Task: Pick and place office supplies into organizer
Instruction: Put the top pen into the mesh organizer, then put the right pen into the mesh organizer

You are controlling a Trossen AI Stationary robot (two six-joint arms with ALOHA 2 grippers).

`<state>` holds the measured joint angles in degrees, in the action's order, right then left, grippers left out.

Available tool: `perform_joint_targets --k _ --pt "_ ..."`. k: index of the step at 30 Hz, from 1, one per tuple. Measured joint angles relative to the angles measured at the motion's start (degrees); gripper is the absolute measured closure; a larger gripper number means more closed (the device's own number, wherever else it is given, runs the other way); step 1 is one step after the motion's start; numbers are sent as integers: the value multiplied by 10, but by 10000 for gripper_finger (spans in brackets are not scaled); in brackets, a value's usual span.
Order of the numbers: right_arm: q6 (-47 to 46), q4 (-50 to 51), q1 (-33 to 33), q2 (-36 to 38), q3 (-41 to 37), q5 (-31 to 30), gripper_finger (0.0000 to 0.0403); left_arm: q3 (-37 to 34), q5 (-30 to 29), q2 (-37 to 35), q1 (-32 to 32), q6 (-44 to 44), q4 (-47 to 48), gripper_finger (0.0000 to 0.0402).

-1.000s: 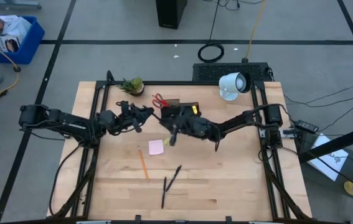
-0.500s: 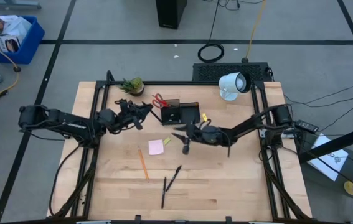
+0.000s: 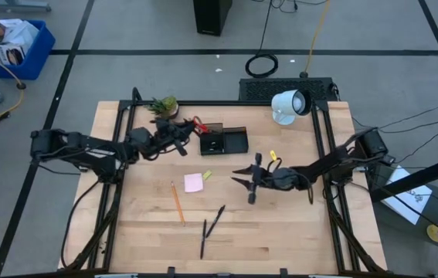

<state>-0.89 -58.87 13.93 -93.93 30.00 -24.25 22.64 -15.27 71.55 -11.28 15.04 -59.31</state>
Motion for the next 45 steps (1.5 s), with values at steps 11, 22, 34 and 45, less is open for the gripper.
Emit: perform_joint_targets --k 11,22,34,45 --pt "-15 -18 37 7 -21 2 312 138 -3 167 -32 -27 14 372" --pt "5 -33 56 7 -21 1 312 164 11 212 -81 -18 27 352" --pt "7 -26 56 6 -21 -16 312 164 -8 275 -79 -23 27 312" --pt "0 -25 57 6 -21 -15 312 163 16 268 -69 -10 23 181"
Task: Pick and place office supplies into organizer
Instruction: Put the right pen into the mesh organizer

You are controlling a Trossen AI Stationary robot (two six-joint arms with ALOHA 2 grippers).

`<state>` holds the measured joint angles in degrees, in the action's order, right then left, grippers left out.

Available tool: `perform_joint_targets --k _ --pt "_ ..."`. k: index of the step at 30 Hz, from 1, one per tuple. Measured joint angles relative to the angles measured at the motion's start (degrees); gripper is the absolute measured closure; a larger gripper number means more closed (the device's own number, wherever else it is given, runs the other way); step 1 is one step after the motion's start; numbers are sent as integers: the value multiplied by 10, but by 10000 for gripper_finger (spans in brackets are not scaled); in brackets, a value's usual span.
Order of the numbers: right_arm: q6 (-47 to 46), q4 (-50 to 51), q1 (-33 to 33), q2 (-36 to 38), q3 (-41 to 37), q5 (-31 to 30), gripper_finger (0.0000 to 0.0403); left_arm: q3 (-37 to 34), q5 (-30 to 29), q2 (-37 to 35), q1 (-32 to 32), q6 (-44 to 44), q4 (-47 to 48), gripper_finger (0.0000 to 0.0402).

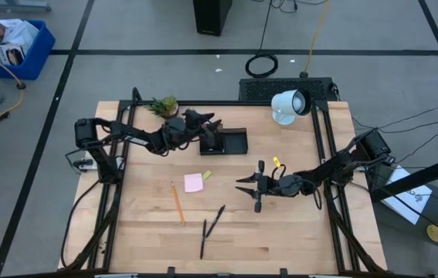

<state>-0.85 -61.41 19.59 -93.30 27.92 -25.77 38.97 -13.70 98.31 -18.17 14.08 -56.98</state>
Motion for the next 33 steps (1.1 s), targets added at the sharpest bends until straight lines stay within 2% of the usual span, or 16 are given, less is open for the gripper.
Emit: perform_joint_targets --k 6,17,24,29,33 --pt "-20 15 0 0 0 2 312 0 6 -17 26 -17 3 164" --pt "-34 24 2 0 0 3 312 0 -13 -94 74 -62 12 182" --pt "-32 26 4 0 0 3 312 0 -17 -158 89 -49 119 183" --pt "-58 42 4 0 0 8 312 0 26 -193 121 -14 202 190" --pt "-44 51 4 0 0 77 312 -3 37 -209 160 39 265 192"
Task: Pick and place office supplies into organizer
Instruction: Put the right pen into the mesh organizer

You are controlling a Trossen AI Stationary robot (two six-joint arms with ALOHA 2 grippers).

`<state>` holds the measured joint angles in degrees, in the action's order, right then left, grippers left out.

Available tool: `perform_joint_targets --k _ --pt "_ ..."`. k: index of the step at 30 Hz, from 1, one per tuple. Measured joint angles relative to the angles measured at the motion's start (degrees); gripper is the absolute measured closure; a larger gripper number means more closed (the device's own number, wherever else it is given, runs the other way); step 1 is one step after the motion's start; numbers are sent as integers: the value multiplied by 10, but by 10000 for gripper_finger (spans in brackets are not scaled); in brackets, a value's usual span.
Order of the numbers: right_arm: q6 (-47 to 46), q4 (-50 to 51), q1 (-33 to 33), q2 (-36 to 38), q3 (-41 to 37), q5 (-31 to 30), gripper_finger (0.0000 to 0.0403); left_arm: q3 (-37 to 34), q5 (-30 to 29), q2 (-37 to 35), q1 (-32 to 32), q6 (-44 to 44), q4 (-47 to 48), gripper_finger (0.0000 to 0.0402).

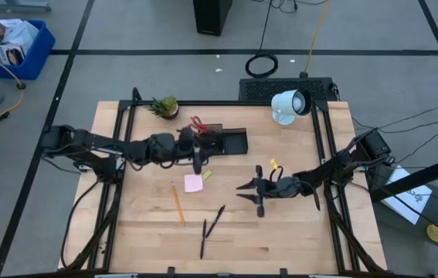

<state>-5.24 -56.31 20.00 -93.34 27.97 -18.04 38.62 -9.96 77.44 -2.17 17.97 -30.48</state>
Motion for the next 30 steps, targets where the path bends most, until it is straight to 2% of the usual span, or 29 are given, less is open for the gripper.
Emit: perform_joint_targets --k 4,11,14,19,24,27,30 --pt "13 5 -1 0 0 55 312 -25 -28 -3 45 20 4 190" --pt "37 32 -39 0 1 222 310 -58 -103 -3 111 79 3 190" --pt "75 45 -46 -9 17 268 297 -62 -151 -3 137 82 3 190" --pt "139 99 -49 -62 74 276 241 -62 -213 -3 172 100 -8 190" --pt "186 134 -62 -125 145 302 178 -62 -217 -4 208 114 -25 190" --pt "200 159 -78 -155 171 362 165 -62 -217 -4 231 129 -27 190" --pt "215 159 -95 -179 183 400 169 -62 -227 -4 255 138 -45 190"
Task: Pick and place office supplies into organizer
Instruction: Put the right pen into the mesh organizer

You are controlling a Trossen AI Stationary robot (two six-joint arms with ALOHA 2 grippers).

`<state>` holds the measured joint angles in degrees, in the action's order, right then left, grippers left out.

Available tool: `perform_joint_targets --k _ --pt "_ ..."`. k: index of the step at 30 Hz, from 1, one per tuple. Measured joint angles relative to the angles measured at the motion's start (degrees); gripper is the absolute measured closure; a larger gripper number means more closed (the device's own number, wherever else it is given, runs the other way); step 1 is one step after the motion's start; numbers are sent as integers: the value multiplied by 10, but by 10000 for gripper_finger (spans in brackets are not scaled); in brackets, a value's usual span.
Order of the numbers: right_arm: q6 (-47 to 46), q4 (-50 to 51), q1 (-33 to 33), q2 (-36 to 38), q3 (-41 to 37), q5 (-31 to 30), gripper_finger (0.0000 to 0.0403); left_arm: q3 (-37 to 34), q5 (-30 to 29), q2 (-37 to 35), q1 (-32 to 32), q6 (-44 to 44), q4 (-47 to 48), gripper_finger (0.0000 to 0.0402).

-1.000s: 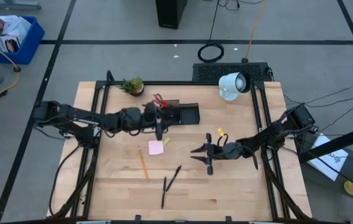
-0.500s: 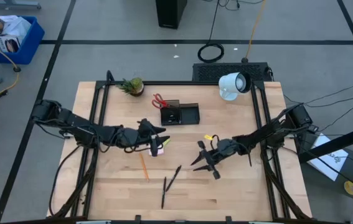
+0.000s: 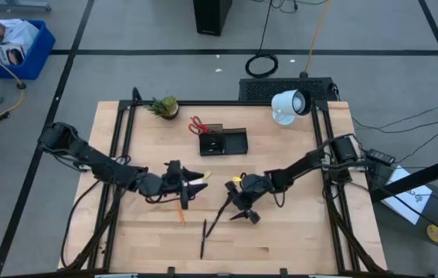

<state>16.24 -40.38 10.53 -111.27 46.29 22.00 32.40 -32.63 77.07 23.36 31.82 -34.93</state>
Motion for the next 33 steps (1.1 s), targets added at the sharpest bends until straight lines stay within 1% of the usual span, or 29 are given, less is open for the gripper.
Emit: perform_joint_targets --k 4,6,9,14,19,22,27,33 --pt "1 -19 -22 -27 12 52 183 0 -20 0 25 -7 -30 190" --pt "5 -34 -28 -38 16 54 187 0 -27 0 33 -16 -41 190" --pt "14 -31 -35 -46 18 61 187 0 -38 0 42 -20 -45 190" --pt "12 -40 -41 -81 34 68 188 0 -40 0 49 -21 -46 190" --pt "9 -48 -42 -129 68 87 198 0 -41 0 52 -19 -50 190" --pt "8 -49 -44 -142 76 98 208 0 -40 0 54 -18 -53 190" --pt "9 -28 -51 -142 76 98 248 0 -34 0 56 -15 -54 190" --pt "25 34 -64 -142 75 106 319 0 -34 0 56 -14 -54 190"
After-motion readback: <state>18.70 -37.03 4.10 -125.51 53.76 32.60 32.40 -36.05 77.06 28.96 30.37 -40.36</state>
